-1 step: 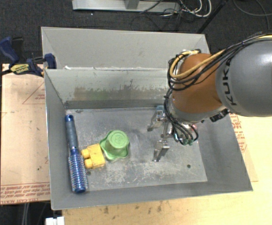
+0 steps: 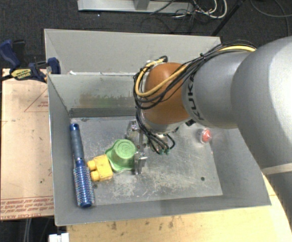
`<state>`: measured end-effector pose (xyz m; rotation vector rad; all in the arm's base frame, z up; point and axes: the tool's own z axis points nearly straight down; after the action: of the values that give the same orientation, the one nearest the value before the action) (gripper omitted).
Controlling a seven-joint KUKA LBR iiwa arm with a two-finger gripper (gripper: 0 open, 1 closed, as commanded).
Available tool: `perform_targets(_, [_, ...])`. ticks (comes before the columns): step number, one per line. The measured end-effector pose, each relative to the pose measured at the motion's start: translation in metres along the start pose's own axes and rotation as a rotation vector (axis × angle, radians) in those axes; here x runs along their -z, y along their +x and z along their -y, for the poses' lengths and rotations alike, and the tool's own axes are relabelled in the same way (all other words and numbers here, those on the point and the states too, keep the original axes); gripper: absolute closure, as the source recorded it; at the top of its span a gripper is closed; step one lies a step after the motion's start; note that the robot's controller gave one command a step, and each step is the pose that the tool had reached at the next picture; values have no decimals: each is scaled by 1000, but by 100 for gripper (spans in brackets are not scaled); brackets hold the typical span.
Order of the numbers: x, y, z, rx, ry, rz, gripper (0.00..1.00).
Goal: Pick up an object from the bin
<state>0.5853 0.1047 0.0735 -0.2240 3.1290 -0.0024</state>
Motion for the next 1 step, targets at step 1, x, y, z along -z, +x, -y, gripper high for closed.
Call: perform_targets(1, [28, 23, -7, -73, -3, -3, 0])
